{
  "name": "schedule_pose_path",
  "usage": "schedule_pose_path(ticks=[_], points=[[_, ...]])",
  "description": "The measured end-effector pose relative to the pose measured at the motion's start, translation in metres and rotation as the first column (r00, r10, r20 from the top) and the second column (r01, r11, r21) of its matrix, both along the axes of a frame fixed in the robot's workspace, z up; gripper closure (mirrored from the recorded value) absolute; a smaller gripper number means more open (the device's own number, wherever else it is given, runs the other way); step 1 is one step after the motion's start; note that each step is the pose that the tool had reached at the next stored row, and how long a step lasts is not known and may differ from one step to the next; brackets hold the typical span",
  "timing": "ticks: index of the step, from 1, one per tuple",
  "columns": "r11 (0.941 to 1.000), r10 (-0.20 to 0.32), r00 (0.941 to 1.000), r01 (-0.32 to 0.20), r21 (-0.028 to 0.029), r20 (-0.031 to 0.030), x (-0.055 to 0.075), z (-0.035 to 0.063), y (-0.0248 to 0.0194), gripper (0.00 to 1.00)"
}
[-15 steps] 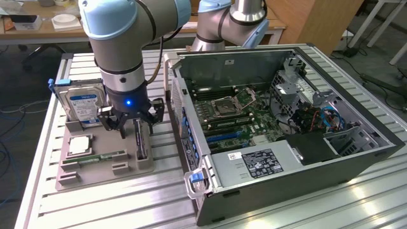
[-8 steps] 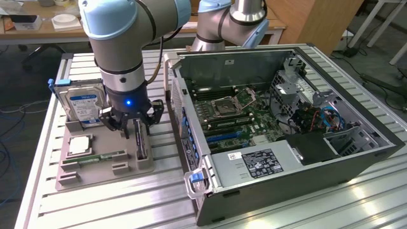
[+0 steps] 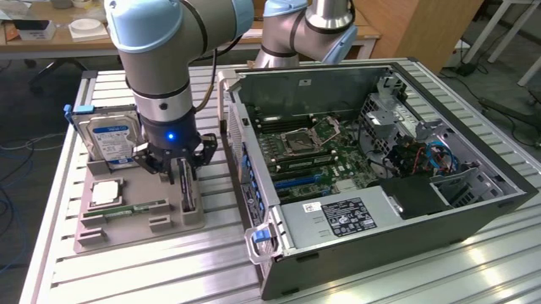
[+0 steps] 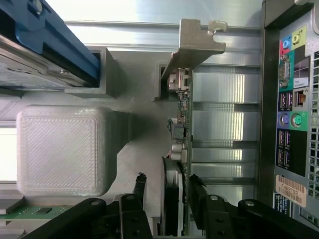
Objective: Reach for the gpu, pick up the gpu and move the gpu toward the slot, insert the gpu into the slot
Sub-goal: 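Pick up the gpu and move the gpu toward the slot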
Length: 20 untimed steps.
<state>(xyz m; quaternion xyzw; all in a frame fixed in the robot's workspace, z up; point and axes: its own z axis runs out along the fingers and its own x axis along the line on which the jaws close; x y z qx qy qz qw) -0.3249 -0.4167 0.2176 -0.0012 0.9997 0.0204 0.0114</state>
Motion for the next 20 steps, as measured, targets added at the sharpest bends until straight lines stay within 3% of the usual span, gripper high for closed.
schedule_pose_path(ticks=[18,20], points=[[0.9999,-0.017,0.9999,0.017,-0.0006,0.0002,0.0005,-0.0011,-0.0002,0.53],[0.9999,-0.016,0.9999,0.016,-0.0007,0.0002,0.0016,-0.0011,-0.0002,0.62]])
